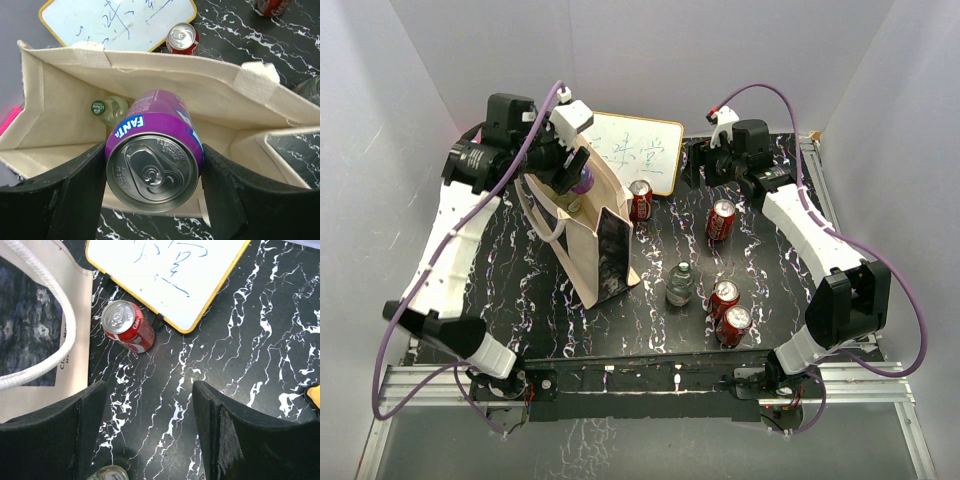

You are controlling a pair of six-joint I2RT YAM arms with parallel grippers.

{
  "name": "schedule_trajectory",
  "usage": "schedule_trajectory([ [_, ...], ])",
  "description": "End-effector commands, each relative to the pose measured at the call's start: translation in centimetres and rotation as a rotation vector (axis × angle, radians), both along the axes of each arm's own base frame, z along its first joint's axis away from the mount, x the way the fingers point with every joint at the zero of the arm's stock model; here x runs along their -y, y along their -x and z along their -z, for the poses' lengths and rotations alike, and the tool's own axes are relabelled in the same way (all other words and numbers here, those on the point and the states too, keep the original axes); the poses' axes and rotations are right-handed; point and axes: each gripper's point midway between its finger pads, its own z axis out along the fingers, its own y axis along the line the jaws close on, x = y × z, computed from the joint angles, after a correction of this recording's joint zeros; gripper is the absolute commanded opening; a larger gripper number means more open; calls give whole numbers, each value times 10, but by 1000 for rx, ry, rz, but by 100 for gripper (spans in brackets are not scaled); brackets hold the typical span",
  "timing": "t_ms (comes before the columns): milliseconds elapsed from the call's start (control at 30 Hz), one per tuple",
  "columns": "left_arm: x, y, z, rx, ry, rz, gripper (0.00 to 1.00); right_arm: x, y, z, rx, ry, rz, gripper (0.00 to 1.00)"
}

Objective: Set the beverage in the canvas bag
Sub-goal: Place the drink in the canvas bag.

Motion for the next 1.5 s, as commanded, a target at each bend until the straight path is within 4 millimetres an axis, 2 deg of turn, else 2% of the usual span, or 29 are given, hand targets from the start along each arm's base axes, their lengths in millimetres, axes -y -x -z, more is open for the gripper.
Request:
schedule_trajectory([
  [0,5,-9,-26,10,35,-9,0,-6,-8,-29,116,14,-11,72],
  [200,6,0,2,-145,9,-15,0,-4,-7,-26,121,18,-3,72],
  [467,8,26,33,-305,-6,29,0,-31,-1,-50,157,-28,-112,72],
  [533,9,31,36,-319,-11,51,0,-45,5,-57,167,-43,-169,72],
  [567,6,38,41,-332,-27,69,0,-63,13,-70,194,-60,-244,72],
  [667,0,49,54,-371,-66,81,0,-88,22,-93,252,-93,-330,74],
  [767,-7,56,58,-383,-93,75,0,-116,32,-114,295,-116,-412,75],
  [800,-10,58,59,-381,-101,70,0,-129,38,-115,297,-117,-450,75],
  [900,-18,65,62,-371,-128,57,0,-155,47,-112,294,-119,-509,75],
  [1067,-28,78,73,-381,-163,45,0,-179,48,-101,268,-131,-535,74],
  [1200,-36,85,82,-384,-185,27,0,-191,51,-86,232,-130,-557,73],
  [1267,-40,87,84,-384,-198,15,0,-194,52,-85,229,-129,-557,72],
  [1333,-44,86,86,-381,-212,-2,0,-198,46,-70,201,-119,-551,71],
  [1467,-45,73,88,-370,-203,-75,0,-201,47,-64,193,-108,-554,67],
])
